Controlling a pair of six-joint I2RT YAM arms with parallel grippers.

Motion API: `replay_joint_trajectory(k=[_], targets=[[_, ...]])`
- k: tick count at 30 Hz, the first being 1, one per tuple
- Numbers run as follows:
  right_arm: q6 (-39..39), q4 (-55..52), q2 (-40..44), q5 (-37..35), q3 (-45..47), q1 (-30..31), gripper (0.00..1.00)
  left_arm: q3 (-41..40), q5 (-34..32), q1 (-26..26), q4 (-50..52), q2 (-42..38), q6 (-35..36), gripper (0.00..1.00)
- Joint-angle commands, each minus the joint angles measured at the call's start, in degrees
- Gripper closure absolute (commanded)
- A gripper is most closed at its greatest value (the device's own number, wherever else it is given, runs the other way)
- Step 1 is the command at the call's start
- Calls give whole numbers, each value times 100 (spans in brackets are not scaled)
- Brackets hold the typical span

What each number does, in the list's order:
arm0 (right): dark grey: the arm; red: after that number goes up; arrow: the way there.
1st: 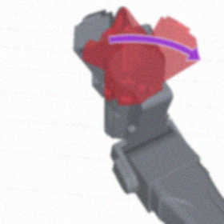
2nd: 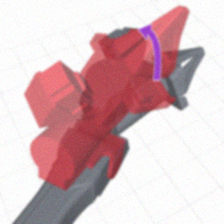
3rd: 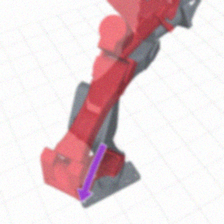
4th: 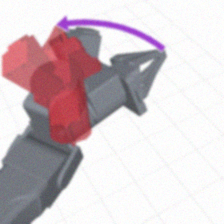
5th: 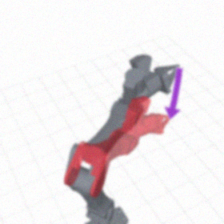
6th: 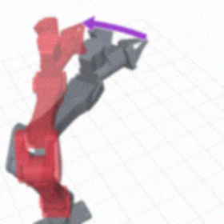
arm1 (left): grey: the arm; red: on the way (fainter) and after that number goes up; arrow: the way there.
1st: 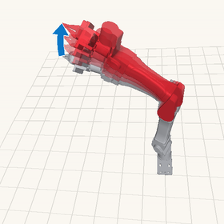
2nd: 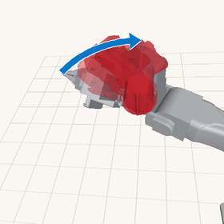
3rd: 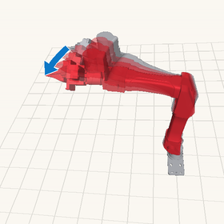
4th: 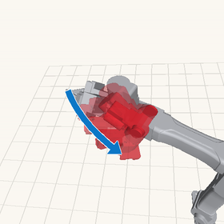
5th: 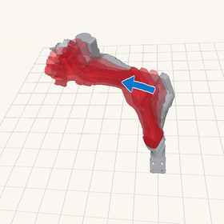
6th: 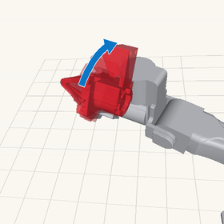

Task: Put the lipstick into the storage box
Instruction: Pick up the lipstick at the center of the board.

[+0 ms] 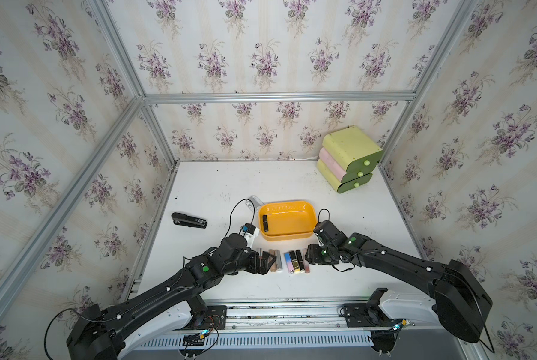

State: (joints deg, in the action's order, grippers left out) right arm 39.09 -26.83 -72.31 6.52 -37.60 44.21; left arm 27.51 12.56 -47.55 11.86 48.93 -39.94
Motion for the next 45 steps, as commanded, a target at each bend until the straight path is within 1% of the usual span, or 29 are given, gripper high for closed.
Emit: replay_joint_trajectory(k=[1, 11, 21, 45], targets=[[55, 207, -140, -2, -50, 35, 42, -33, -96, 4, 16, -90, 16, 0], [0, 286, -466, -81, -153, 66, 48, -141, -172, 5, 115, -278, 4, 0], [-24, 389, -720, -98, -193, 71, 53, -165, -203, 6, 150, -272, 39, 0], [-161, 278, -1074, -551, -130, 150, 56, -162, -245, 0, 175, -269, 26, 0]])
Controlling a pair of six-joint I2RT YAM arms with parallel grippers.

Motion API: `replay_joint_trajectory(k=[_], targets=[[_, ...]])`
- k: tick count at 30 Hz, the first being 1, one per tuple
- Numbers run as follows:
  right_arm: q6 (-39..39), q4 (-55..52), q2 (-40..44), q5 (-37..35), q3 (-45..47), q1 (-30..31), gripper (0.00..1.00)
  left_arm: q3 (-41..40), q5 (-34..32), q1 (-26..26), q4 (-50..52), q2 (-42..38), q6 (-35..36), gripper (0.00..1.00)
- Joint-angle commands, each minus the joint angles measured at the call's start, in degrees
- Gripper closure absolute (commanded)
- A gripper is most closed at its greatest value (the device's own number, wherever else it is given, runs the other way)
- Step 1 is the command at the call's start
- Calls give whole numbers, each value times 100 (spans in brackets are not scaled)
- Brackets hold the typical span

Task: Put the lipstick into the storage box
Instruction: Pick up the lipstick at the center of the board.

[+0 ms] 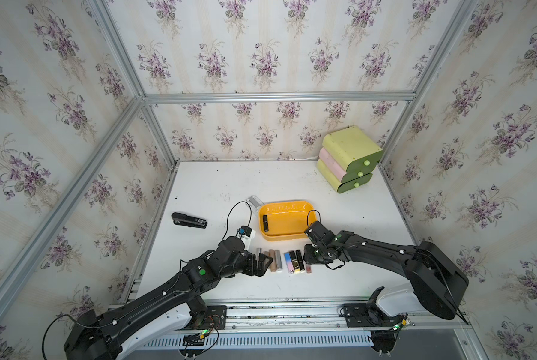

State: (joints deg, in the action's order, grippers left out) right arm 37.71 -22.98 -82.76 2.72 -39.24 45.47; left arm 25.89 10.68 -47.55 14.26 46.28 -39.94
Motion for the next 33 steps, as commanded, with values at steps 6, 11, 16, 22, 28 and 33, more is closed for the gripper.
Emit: replay_joint_trajectory(k=[6, 11, 16, 22, 28, 33], targets=[[-18, -197, -120, -385, 44, 156, 57, -38, -57, 7, -101, 0, 12, 0], [3, -429, -307, -781, -49, 396, 59, -49, -48, 0, -143, 1, -5, 0], [52, -511, -450, -930, -115, 575, 63, -70, -39, 1, -176, 19, -21, 0], [87, -434, -494, -887, -145, 603, 74, -94, -30, 1, -174, 29, -29, 0], [88, -403, -411, -852, -242, 604, 81, -106, -48, 1, -171, 8, -31, 0], [85, -486, -218, -852, -375, 594, 81, -93, -71, 0, -169, -39, -48, 0]])
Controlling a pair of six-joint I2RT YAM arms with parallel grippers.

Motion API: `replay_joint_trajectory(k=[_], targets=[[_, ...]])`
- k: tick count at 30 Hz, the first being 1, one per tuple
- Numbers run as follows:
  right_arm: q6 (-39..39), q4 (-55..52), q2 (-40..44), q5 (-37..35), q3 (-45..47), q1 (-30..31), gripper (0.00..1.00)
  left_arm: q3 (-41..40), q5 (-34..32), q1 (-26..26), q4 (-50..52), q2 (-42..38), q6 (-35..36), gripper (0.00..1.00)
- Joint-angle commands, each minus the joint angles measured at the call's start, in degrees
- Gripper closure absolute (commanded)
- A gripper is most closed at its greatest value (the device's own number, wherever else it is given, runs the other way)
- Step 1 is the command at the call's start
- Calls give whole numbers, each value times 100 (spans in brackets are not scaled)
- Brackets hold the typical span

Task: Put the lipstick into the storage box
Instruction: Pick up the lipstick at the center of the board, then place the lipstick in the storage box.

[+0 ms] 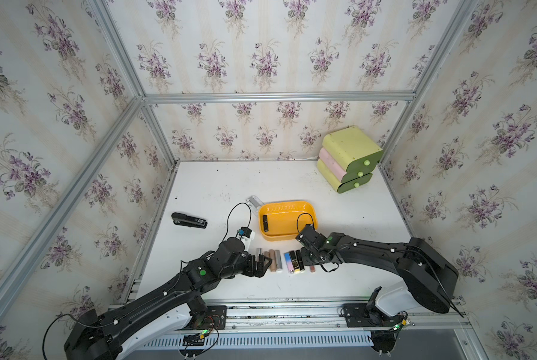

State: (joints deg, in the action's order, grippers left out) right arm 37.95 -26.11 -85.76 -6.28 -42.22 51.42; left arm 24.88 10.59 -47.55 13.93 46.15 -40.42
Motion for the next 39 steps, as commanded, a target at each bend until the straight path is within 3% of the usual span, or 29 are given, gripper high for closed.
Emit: replay_joint_trajectory(k=[1, 23, 31, 39], targets=[[54, -197, 130, 64, -110, 0, 82, 3, -66, 4, -129, -42, 1, 0], [-39, -42, 1303, 1416, -682, -709, 82, 269, 213, 26, -478, -190, 139, 0], [370, 704, 1607, 2143, -552, -977, 82, 347, 832, 44, -1339, -14, 15, 0], [845, 1876, 2195, 3154, -200, -1444, 82, 768, 1731, 114, -2347, 684, -63, 1]])
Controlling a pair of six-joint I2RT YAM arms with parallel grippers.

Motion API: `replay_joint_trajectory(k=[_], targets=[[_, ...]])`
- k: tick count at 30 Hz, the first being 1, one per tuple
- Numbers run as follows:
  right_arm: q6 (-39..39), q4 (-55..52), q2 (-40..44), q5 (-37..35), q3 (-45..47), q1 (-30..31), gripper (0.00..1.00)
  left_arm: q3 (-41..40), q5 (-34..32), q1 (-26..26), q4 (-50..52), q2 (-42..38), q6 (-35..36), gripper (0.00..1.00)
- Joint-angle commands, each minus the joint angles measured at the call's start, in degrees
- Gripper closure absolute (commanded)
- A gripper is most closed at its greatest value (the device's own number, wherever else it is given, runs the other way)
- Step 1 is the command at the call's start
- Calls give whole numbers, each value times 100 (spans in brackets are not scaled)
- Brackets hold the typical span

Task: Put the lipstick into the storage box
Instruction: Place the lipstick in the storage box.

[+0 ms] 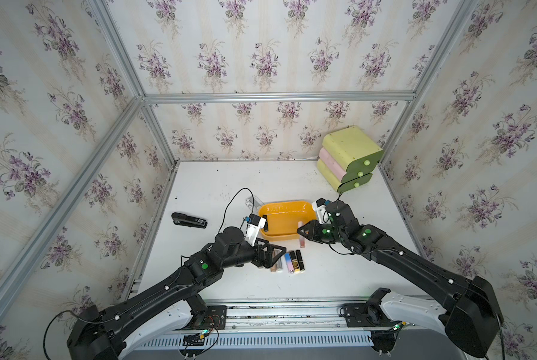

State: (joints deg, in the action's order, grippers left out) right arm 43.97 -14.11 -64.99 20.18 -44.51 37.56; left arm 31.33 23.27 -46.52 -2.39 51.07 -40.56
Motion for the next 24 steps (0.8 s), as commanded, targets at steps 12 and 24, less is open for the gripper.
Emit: replay_joint_trajectory(k=[12, 24], targets=[[226, 1063, 149, 951, 12, -135, 82, 670, 1069, 34, -1821, 1519, -374, 15], [319, 1123, 240, 943, 29, -135, 82, 883, 1025, 29, -1690, 1813, -251, 44]])
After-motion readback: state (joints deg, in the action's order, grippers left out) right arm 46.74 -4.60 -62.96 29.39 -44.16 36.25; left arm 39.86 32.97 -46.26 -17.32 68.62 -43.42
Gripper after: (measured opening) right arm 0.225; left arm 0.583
